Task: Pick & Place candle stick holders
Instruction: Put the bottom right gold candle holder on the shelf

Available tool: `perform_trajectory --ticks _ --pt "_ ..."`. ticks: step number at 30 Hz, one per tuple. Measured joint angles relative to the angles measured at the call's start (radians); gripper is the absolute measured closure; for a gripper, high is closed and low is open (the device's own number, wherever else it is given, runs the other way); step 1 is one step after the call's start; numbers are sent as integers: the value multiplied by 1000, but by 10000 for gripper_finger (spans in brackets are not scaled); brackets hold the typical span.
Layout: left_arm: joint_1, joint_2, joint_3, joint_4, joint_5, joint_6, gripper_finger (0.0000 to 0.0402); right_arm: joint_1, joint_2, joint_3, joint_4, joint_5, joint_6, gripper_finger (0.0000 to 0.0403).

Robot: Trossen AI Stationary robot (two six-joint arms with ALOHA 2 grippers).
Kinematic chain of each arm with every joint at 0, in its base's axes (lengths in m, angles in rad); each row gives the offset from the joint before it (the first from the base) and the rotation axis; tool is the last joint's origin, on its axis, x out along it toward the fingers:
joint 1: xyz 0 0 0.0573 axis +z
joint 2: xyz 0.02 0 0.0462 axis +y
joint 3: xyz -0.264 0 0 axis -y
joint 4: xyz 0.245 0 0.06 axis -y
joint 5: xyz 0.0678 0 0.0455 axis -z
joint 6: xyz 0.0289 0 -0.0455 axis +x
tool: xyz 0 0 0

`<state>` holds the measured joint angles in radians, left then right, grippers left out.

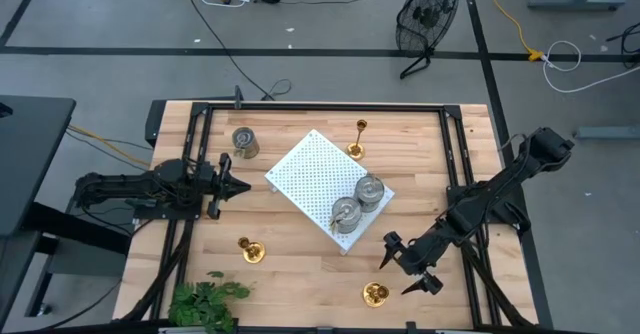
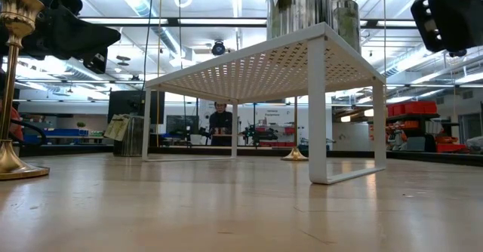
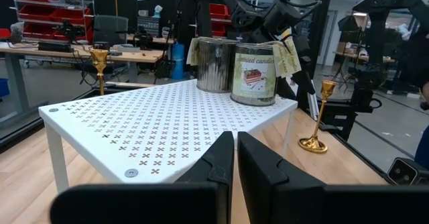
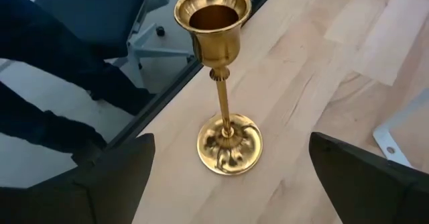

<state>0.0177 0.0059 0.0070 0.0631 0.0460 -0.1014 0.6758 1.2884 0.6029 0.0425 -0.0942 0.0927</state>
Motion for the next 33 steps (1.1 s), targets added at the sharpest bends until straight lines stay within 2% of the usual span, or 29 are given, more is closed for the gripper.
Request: perform_trajectory --ticks 15,33 --pt "0 0 0 0 0 0 376 0 3 -44 93 34 32 3" --pt "0 0 0 0 0 0 376 15 132 -44 298 25 57 3"
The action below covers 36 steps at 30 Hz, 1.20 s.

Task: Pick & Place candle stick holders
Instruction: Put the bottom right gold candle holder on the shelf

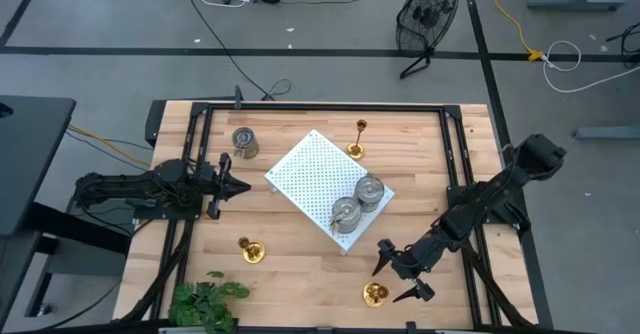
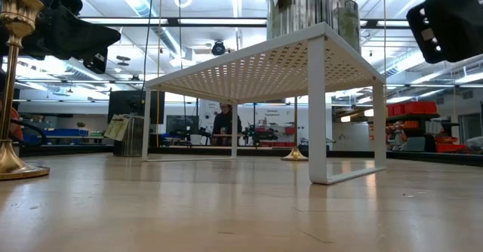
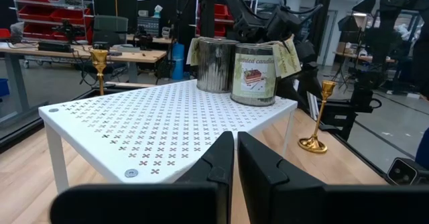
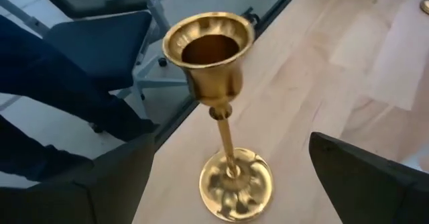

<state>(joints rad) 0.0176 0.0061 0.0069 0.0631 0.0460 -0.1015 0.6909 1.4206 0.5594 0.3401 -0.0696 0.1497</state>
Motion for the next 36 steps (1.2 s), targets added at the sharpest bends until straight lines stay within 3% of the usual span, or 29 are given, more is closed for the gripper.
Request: perform_trajectory --ticks 22,36 --pt "0 0 0 0 0 0 376 20 142 0 206 1 0 8" --pt "0 0 0 0 0 0 376 20 146 0 208 2 23 102"
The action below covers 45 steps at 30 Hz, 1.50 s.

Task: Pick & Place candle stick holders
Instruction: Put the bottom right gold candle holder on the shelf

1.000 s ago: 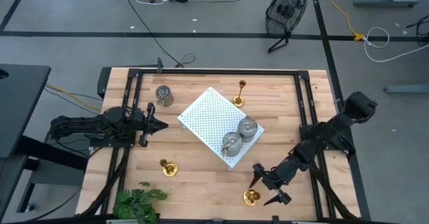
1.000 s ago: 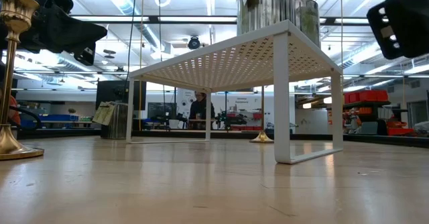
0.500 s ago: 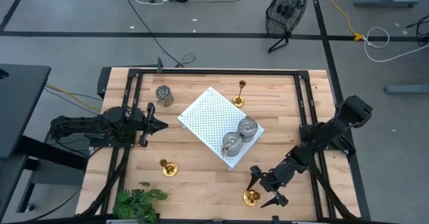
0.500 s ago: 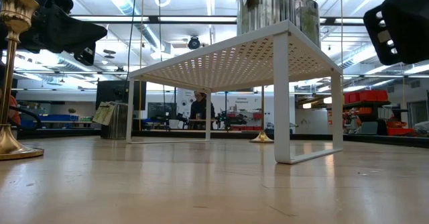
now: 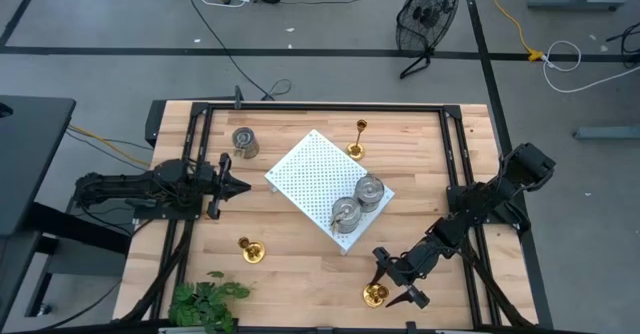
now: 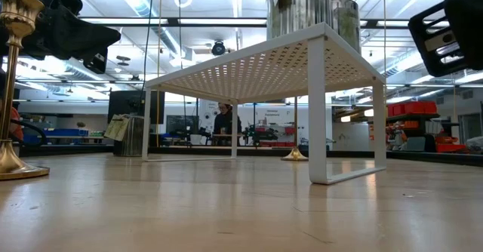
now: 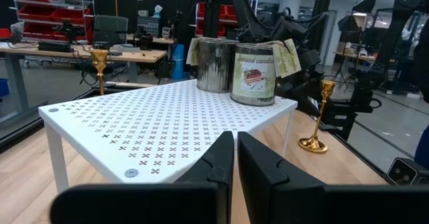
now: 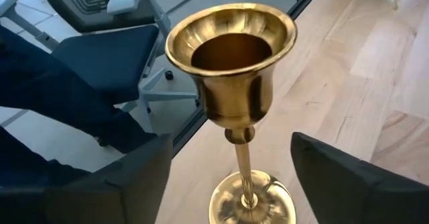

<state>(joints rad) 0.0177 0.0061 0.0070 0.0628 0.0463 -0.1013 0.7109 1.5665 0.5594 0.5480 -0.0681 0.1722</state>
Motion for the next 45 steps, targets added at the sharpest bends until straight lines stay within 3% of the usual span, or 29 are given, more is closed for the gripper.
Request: perform_trajectory --ticks 45 --pt "0 0 0 0 0 0 376 0 0 0 -1 8 -1 350"
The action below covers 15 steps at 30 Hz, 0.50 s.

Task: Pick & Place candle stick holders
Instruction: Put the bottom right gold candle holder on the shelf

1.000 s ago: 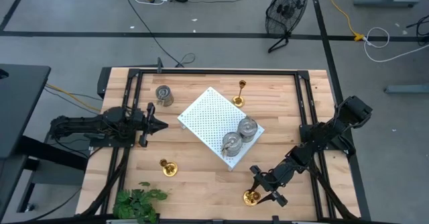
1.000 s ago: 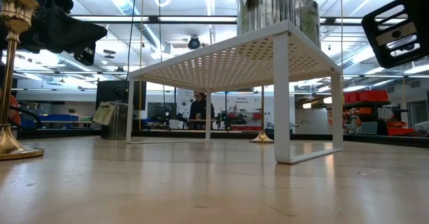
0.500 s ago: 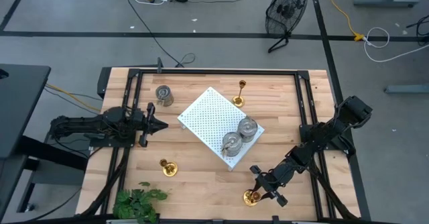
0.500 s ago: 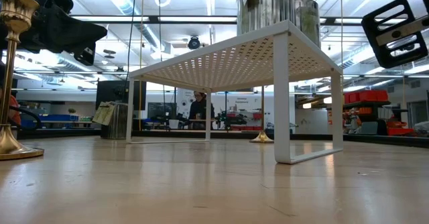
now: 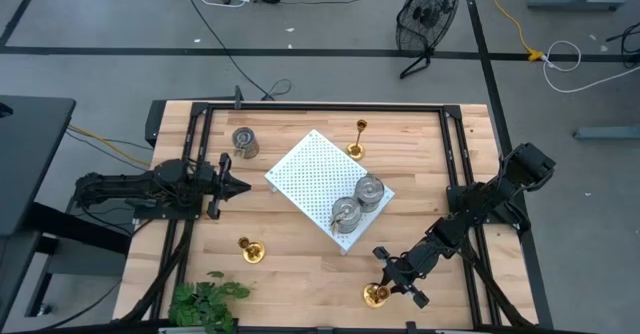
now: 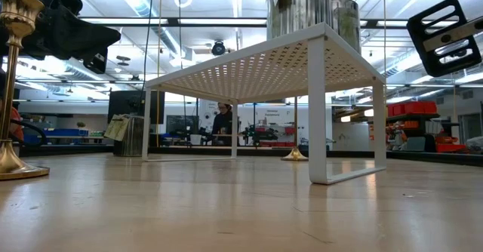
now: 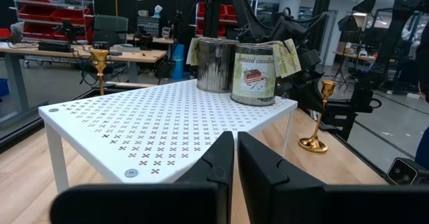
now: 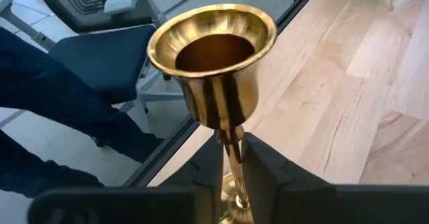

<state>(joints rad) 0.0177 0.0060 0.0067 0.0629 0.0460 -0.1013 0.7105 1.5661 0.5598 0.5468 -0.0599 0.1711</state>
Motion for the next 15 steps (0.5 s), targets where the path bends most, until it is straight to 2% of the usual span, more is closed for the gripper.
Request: perform_trajectory --ticks 7,15 --pt "0 0 0 0 0 0 376 0 -1 1 2 3 -3 372" --pt "0 0 0 0 0 0 376 0 -1 1 2 2 -3 375"
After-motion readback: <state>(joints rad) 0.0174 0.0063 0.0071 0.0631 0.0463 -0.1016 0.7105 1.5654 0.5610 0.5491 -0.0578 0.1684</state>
